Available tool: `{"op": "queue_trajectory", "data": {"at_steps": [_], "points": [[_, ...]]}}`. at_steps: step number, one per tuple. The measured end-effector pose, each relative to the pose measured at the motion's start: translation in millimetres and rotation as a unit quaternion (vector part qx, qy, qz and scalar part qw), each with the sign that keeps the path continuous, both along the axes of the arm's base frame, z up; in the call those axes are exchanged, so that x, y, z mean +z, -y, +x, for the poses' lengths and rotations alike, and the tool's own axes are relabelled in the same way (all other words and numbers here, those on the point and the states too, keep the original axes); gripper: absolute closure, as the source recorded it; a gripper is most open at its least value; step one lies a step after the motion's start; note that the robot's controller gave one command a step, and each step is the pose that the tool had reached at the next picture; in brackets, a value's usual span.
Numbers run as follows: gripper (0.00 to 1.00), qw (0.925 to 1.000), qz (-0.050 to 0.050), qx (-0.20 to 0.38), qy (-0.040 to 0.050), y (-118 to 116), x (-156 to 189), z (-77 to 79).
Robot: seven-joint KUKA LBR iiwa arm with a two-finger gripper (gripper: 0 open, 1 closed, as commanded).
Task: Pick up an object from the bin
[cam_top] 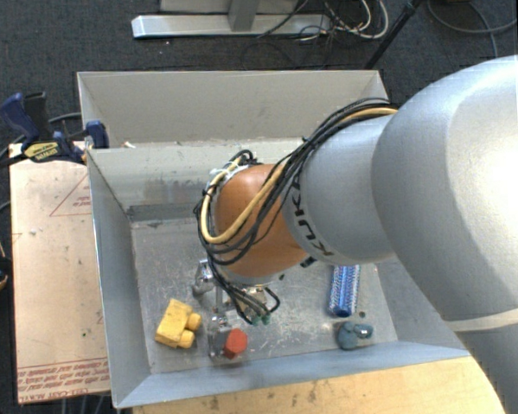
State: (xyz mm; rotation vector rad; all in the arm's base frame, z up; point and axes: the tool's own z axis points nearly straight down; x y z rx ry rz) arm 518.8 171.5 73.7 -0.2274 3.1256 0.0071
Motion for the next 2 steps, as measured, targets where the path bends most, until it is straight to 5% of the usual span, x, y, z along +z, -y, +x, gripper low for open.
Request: {"op": "queue_trajectory", "data": {"at_steps": [1,2], "points": [[0.00,0.9846,-0.001,0.175,0.0029,-81.3,10.3,-29.2],[1.00,0.9850,-0.002,0.173,-0.0009,-79.3,8.9,-30.4]]}}
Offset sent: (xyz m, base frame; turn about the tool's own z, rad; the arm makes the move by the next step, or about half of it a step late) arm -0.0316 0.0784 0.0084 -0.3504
